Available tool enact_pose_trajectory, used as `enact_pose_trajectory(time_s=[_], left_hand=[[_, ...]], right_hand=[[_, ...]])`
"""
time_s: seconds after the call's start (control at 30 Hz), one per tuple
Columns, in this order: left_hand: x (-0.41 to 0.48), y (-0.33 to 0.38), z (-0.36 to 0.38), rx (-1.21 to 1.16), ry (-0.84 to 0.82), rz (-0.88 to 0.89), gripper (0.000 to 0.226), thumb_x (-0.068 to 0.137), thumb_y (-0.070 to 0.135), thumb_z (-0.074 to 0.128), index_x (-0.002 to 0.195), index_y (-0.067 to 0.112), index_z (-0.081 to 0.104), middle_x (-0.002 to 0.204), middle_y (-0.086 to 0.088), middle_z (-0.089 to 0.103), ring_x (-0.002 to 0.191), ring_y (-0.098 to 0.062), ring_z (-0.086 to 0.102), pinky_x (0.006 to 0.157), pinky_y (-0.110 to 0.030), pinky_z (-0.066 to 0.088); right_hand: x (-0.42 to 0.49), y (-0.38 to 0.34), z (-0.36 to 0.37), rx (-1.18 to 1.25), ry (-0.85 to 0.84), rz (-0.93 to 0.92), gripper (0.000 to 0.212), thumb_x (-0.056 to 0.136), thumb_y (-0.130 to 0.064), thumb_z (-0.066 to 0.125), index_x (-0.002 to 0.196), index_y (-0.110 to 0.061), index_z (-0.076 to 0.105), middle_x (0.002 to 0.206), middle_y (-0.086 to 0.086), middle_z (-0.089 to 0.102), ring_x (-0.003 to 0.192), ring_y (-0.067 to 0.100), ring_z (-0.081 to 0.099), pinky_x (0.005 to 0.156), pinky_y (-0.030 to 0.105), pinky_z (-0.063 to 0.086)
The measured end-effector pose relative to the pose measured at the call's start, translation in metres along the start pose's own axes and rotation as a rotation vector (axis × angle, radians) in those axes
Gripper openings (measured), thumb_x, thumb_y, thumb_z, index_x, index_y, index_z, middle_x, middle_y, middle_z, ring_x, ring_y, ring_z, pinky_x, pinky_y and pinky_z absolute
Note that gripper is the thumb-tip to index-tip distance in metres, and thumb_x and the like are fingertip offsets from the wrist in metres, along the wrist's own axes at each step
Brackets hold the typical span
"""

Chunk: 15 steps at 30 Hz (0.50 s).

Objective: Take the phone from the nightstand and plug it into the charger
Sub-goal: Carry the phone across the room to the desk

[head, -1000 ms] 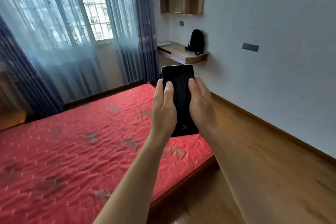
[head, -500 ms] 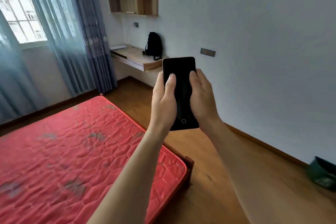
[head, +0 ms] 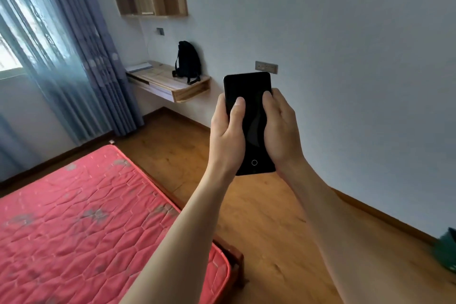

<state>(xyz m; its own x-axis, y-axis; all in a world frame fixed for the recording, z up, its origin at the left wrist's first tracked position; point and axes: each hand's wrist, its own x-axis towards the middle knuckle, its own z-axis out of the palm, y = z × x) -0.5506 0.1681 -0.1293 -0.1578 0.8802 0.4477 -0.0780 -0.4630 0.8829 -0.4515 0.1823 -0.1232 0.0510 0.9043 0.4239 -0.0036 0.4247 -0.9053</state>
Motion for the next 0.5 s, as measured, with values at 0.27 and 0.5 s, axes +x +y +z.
enact_pose_trajectory(time_s=[0.27,0.5], left_hand=[[0.098,-0.048,0.084,0.039,0.091,0.013,0.025,0.109,0.031,0.041,0.114,0.019,0.062,0.097,0.007,0.069,0.091,-0.007,0.066,0.08,-0.025,0.057],[0.189,-0.11,0.088,0.054,0.174,0.019,0.027,0.111,0.03,0.039,0.115,0.019,0.063,0.093,0.016,0.069,0.09,-0.002,0.066,0.079,-0.025,0.055]], right_hand=[[0.125,0.038,-0.064,0.033,-0.065,0.002,0.028,0.109,-0.028,0.041,0.094,-0.024,0.064,0.078,-0.019,0.07,0.074,-0.007,0.068,0.062,0.01,0.053],[0.223,0.096,-0.049,0.044,-0.144,0.046,0.032,0.11,-0.03,0.038,0.106,-0.012,0.065,0.101,0.011,0.072,0.093,0.021,0.072,0.073,0.031,0.064]])
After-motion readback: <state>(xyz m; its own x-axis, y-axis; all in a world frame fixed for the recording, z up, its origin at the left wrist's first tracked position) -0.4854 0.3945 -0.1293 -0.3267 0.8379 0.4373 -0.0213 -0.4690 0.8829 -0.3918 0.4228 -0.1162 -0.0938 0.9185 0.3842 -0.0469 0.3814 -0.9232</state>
